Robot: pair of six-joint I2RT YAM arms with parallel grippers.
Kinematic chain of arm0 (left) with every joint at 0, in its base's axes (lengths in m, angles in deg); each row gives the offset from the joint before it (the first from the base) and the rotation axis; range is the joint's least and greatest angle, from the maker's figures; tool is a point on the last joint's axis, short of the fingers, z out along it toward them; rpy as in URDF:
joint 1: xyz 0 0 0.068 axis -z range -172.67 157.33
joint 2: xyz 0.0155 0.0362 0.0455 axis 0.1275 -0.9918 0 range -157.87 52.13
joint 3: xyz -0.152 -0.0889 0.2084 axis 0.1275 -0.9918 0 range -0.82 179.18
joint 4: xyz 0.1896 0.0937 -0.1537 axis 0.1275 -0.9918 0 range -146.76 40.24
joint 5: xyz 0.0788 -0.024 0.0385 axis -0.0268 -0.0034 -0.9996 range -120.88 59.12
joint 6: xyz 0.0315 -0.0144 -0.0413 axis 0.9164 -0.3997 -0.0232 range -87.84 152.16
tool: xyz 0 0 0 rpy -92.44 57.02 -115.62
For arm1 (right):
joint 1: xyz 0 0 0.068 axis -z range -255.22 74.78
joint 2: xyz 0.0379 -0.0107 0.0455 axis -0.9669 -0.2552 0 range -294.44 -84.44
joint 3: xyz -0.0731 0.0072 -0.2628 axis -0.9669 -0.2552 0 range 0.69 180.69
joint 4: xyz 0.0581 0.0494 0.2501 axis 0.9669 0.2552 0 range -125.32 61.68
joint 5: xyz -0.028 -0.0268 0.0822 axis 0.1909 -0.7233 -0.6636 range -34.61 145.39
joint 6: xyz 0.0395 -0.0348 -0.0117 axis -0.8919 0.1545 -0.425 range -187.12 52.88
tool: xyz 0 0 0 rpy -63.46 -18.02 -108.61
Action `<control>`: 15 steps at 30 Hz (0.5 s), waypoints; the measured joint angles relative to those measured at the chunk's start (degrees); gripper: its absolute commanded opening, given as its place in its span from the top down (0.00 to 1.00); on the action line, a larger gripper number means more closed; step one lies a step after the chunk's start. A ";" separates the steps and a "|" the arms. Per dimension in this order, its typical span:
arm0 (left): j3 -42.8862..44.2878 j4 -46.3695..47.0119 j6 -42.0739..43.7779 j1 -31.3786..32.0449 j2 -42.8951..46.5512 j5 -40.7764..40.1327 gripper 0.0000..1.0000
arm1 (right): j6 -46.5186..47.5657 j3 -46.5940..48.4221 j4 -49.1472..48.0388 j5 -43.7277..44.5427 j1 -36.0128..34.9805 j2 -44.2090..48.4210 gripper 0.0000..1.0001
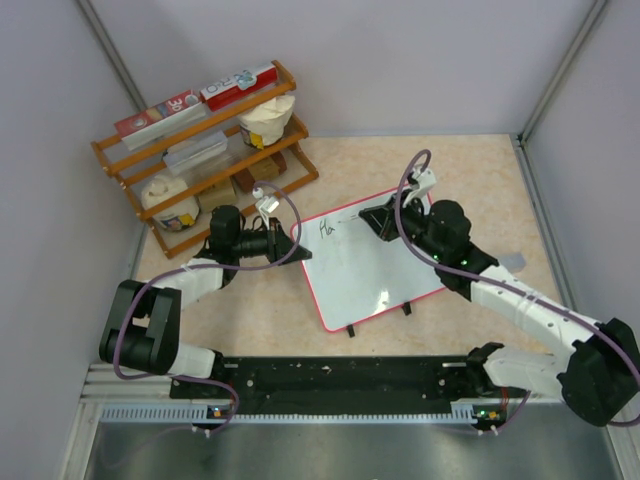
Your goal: Write a sentence on the whiteboard
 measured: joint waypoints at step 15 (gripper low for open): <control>0.09 0.00 0.04 0.13 0.00 -0.04 1.00 | -0.02 1.09 0.07 -1.14 0.11 -3.69 1.00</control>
